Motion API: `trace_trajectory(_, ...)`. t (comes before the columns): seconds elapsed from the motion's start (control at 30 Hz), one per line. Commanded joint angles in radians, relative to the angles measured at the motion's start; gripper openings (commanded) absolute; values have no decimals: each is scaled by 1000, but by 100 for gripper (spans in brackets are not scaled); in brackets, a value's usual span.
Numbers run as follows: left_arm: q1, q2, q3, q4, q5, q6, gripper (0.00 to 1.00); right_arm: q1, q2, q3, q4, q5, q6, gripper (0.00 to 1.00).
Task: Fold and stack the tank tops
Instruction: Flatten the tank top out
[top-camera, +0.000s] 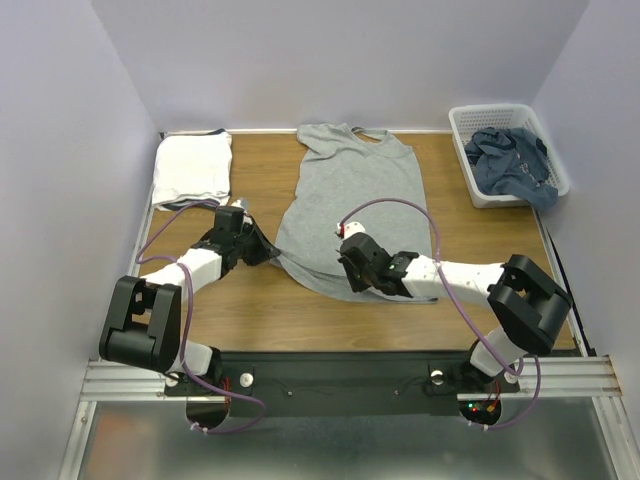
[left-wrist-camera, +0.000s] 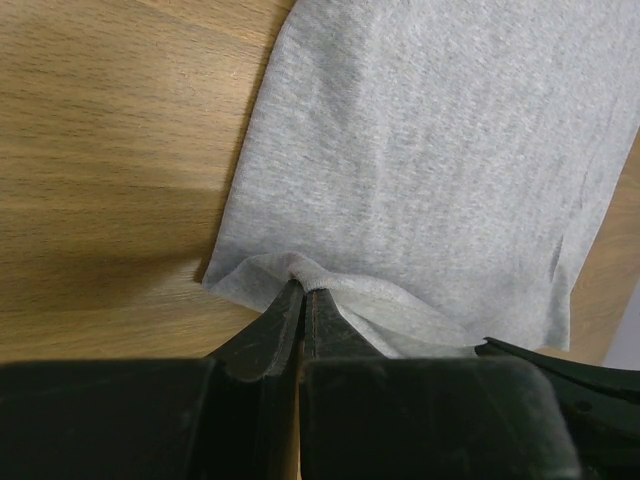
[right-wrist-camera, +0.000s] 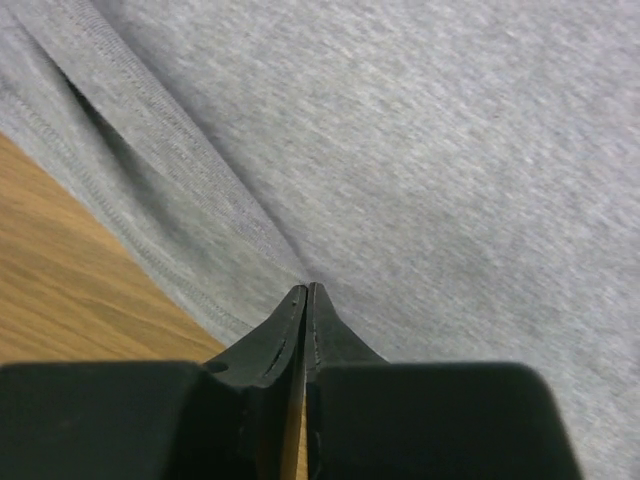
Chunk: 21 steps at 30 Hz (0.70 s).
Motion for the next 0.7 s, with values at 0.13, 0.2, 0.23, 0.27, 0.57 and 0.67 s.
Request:
trace_trajectory(0.13, 9, -14, 17, 19, 23, 29, 10, 7, -25, 64, 18, 139, 18, 0)
trace_trajectory(0.2, 9, -17, 11, 21, 26, 30, 11, 7, -28, 74, 13, 162, 17, 0)
trace_trajectory(0.23, 9, -18, 8, 24, 28, 30, 12, 5, -28, 85, 13, 174, 15, 0)
trace_trajectory(0.27, 9, -20, 4, 27, 31, 30, 13, 3, -28, 93, 13, 197, 12, 0)
trace_trajectory(0.57, 7, -74, -27, 52, 41, 27, 44, -9, -2, 185, 5, 326, -10, 0)
trace_trajectory(0.67, 7, -117, -27, 36, 29, 30, 52, -23, 16, 220, 4, 361, -23, 0)
